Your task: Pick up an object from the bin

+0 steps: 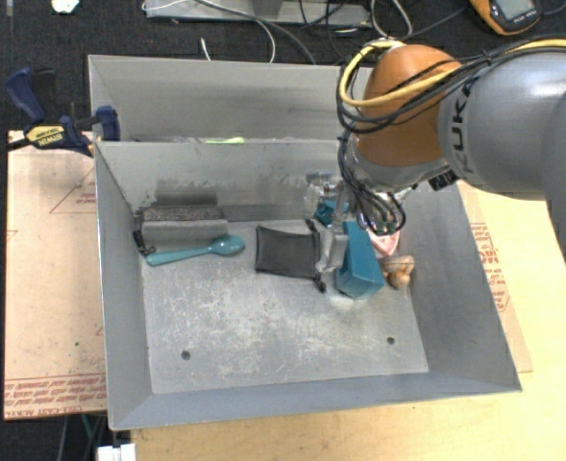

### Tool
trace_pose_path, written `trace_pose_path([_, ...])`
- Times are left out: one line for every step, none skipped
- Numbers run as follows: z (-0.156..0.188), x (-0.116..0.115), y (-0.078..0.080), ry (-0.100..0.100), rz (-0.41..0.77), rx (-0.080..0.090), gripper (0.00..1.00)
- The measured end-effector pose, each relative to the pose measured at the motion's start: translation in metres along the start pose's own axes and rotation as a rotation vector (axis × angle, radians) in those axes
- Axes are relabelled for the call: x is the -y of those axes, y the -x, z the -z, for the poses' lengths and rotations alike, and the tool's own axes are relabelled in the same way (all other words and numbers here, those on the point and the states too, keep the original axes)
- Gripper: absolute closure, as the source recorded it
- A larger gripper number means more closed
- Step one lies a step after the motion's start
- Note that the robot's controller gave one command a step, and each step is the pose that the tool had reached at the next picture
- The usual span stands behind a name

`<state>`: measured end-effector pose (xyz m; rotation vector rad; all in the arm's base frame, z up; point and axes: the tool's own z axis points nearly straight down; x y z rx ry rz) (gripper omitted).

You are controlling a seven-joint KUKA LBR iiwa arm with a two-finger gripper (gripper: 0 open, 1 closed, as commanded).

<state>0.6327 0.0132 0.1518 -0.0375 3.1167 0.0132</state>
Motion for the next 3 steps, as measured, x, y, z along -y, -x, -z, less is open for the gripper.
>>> trace_pose_path([-0.044,0.010,0.008,0.000,0.120,0.006,0.00])
trace_pose_path([-0.096,0.009,0.012,0.000,0.114,0.026,1.00])
trace_pose_path([-0.090,0.009,0.011,-0.001,0.107,0.025,1.00])
